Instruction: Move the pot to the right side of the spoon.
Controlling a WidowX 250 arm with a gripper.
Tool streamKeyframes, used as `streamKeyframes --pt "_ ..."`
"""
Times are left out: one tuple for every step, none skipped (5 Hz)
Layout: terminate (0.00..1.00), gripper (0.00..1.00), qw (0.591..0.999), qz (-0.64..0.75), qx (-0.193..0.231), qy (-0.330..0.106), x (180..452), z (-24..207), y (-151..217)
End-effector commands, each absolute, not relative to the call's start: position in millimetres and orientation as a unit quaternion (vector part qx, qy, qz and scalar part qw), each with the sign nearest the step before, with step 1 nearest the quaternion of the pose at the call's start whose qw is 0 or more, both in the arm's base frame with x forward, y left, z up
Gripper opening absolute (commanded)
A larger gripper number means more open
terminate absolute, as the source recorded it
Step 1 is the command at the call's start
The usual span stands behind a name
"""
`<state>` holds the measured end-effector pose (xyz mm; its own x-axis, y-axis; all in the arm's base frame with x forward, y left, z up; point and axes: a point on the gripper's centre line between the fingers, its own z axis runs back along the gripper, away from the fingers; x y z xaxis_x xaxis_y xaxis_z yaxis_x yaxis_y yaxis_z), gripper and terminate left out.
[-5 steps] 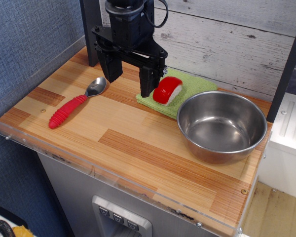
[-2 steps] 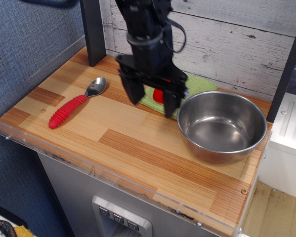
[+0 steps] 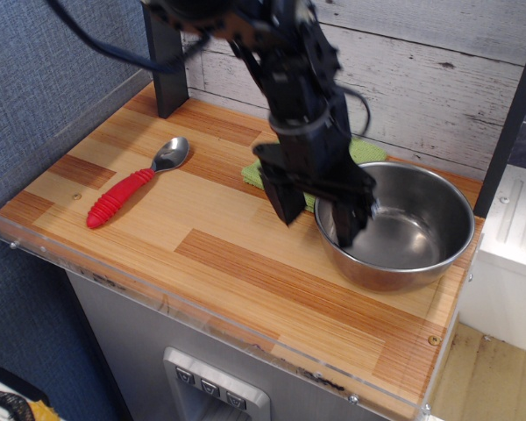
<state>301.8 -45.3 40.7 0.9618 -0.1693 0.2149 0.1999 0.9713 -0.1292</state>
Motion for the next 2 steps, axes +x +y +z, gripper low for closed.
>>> streamKeyframes --pt "0.0 0.0 0.985 -0.118 -0.062 -0.111 315.5 32.8 -52.1" --pt "0.0 0.0 0.984 -0.122 -0.052 -0.122 313.7 41.5 -50.6"
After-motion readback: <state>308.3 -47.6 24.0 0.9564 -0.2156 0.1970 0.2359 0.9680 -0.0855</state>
